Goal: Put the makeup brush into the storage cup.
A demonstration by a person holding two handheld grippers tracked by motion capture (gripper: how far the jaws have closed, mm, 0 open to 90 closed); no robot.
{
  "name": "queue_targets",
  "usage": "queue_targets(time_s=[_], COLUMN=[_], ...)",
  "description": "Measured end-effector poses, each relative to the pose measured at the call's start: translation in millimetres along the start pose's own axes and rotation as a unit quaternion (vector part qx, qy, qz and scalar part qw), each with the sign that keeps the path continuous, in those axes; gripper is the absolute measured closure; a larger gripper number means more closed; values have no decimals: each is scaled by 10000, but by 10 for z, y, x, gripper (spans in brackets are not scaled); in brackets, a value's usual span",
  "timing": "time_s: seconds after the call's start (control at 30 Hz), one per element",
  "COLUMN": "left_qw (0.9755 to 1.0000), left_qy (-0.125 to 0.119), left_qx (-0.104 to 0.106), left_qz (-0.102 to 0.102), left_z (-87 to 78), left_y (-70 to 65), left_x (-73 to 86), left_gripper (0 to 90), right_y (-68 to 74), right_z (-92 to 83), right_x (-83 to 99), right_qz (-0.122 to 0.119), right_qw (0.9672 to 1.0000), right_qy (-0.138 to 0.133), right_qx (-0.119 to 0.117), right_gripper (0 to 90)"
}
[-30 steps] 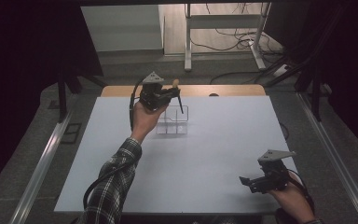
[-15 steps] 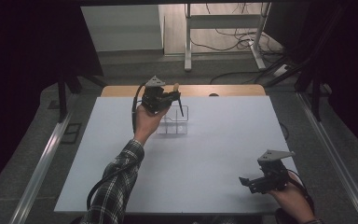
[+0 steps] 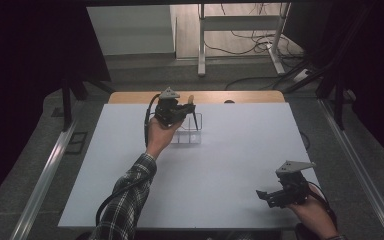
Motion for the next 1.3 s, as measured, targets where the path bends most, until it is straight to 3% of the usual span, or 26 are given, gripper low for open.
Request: queue_targets(time_s=[0.43,0.57,0.97,1.0,1.2,1.3], left_qw=[9999,9997,9996,9997,9997,9995], left_qy=[124,229,263,233,204,224], left_qx=[6,-18,-87,-91,-159,-199], left_qz=[-12,70,-28,-43,-31,-10], left_z=[86,110,148,146,128,127], left_y=[-14,-32,-30,-32,-41,-46], left_x=[127,160,204,197,138,125], left_gripper=[834,834,819,796,432,301], right_y=[10,10,13,14,15,17], right_z=[9,11,15,15,15,15], right_x=[-2,-2,-2,-2,-3,-3], right_qz=[-26,-28,-43,-51,-64,-66], right_qw=[10000,10000,10000,10000,10000,10000], right_qy=[41,50,68,63,62,60], right_qx=[-8,-12,-18,-22,-29,-28], right_gripper=[0,0,0,0,0,0])
Point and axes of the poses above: each handheld gripper's, and its own axes: z roughly forward along the jaws, x roughly out of its underside, y roughly to its left, the point moved 3 cm from there along z, roughly forward along the jaws, and after that the axes turned 7 degrees about -z, right-handed, at the moved point
